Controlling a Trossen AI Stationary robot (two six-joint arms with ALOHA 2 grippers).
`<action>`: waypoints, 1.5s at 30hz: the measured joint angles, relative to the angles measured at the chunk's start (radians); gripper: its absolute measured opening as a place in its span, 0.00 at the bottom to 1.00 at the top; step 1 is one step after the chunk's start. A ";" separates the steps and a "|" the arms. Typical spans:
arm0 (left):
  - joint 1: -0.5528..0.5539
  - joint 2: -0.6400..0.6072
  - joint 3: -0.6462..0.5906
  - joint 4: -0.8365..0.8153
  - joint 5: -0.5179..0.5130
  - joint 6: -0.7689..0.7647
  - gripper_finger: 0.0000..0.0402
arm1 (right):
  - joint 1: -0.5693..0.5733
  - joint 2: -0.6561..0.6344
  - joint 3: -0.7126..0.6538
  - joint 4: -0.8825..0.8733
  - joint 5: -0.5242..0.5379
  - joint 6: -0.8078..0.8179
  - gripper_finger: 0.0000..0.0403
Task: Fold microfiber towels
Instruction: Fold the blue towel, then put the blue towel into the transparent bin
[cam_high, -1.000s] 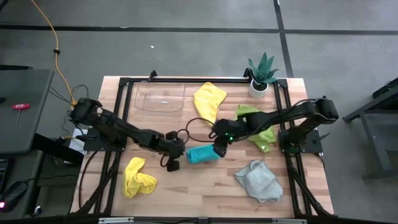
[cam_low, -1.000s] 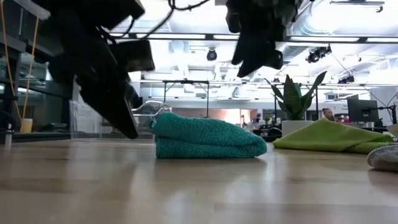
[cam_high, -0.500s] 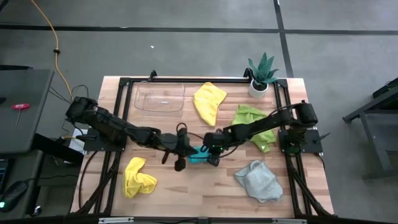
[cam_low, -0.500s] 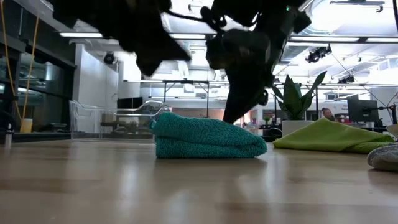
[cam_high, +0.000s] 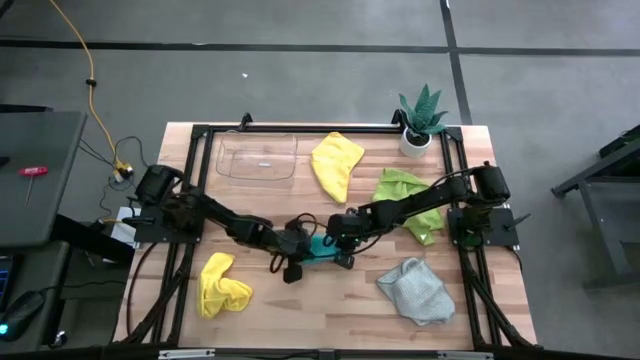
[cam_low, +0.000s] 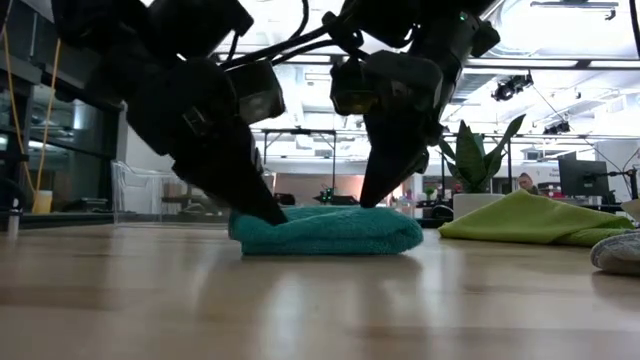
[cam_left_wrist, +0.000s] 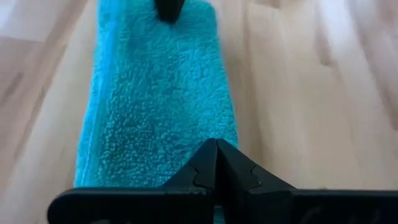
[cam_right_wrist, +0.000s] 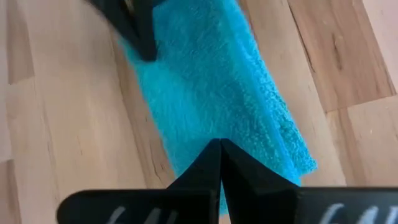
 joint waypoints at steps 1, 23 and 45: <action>0.000 -0.006 0.000 -0.026 -0.008 0.020 0.00 | 0.002 0.000 0.000 -0.001 0.000 -0.009 0.00; 0.011 -0.431 -0.065 -0.449 0.007 0.134 0.00 | -0.024 -0.333 -0.067 -0.500 0.081 0.030 0.00; 0.034 -1.137 -0.470 -0.047 -0.037 -0.251 0.00 | 0.025 -0.414 -0.645 0.621 -0.018 0.975 0.31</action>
